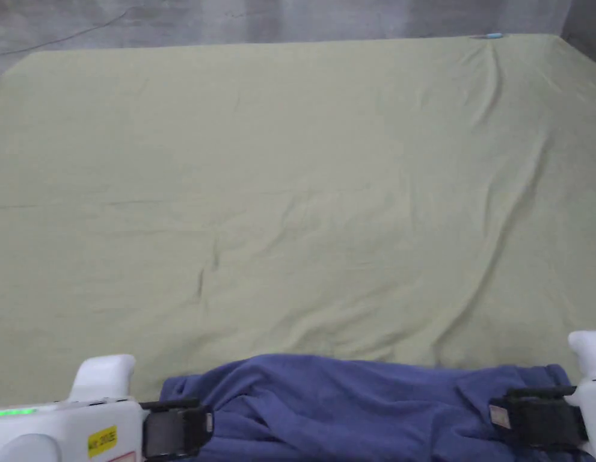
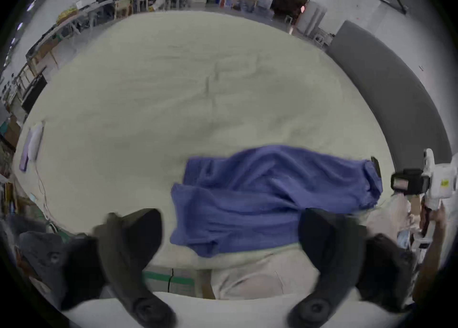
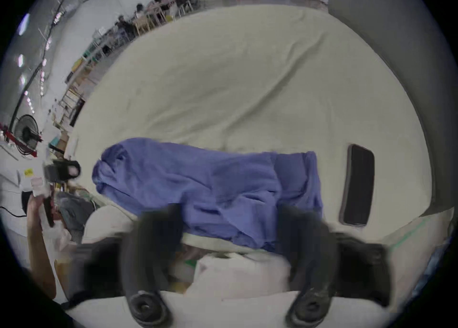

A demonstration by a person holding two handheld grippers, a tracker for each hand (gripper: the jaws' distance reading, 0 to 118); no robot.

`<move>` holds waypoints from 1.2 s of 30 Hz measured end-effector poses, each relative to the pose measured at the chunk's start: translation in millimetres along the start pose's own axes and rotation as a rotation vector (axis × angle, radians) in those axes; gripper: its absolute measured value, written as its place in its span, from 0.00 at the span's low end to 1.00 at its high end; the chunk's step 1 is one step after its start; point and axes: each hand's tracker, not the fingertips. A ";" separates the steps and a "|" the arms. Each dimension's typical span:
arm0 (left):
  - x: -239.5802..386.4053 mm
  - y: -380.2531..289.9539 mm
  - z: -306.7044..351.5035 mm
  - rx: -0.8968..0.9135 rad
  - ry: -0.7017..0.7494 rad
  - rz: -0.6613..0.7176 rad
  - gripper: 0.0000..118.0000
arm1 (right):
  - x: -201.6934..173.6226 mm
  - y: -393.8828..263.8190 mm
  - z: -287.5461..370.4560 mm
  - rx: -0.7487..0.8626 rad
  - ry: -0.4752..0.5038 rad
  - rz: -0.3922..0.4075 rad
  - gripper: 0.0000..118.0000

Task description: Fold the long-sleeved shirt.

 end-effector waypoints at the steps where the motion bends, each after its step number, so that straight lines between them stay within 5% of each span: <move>1: 2.6 -4.3 -7.1 -0.023 -0.001 -0.001 0.00 | -4.0 -2.9 -5.0 0.016 0.028 0.009 0.00; 5: -10.1 -6.3 -14.7 -0.016 -0.035 0.045 0.00 | -12.9 -2.1 -19.0 -0.051 0.211 -0.046 0.00; 8: -44.3 5.8 -4.2 0.054 -0.121 0.152 0.00 | -26.0 2.2 -14.7 -0.018 0.223 0.011 0.00; 11: -79.6 17.2 -13.5 0.009 -0.179 0.212 0.98 | -31.8 5.9 -18.7 -0.016 0.282 0.029 0.00; 15: -107.6 16.4 -46.9 -0.063 -0.267 0.306 0.98 | -39.2 5.0 -26.3 -0.044 0.416 0.055 0.00; 18: -118.5 1.2 -94.0 -0.172 -0.506 0.440 1.00 | -45.0 0.0 -31.4 -0.063 0.507 0.058 0.00; 23: -122.8 8.1 -101.9 -0.091 -0.730 0.507 0.99 | -53.9 -11.0 -43.6 -0.098 0.592 0.062 0.00; 24: -138.7 7.9 -122.3 -0.105 -0.818 0.550 0.89 | -55.8 -11.1 -44.9 -0.104 0.602 0.060 0.00; 25: -137.7 5.9 -138.0 -0.146 -0.901 0.593 0.69 | -57.9 -10.7 -46.4 -0.111 0.605 0.056 0.00; 27: -130.0 2.2 -167.7 -0.184 -0.866 0.608 0.05 | -61.0 -10.8 -50.5 -0.117 0.607 0.051 0.00; 29: -129.1 -1.1 -192.0 -0.194 -0.748 0.557 0.05 | -65.0 -10.3 -49.6 -0.115 0.592 0.053 0.00; 31: -140.9 6.2 -187.6 -0.140 -0.938 0.656 0.05 | -65.6 -10.2 -48.4 -0.114 0.587 0.044 0.00; 32: -92.4 -6.1 -156.3 -0.120 -0.893 0.637 0.05 | -65.7 -10.7 -46.2 -0.113 0.585 0.039 0.00; 36: -126.6 3.3 -133.6 -0.087 -0.884 0.572 0.05 | -67.2 -11.3 -41.4 -0.103 0.557 0.036 0.00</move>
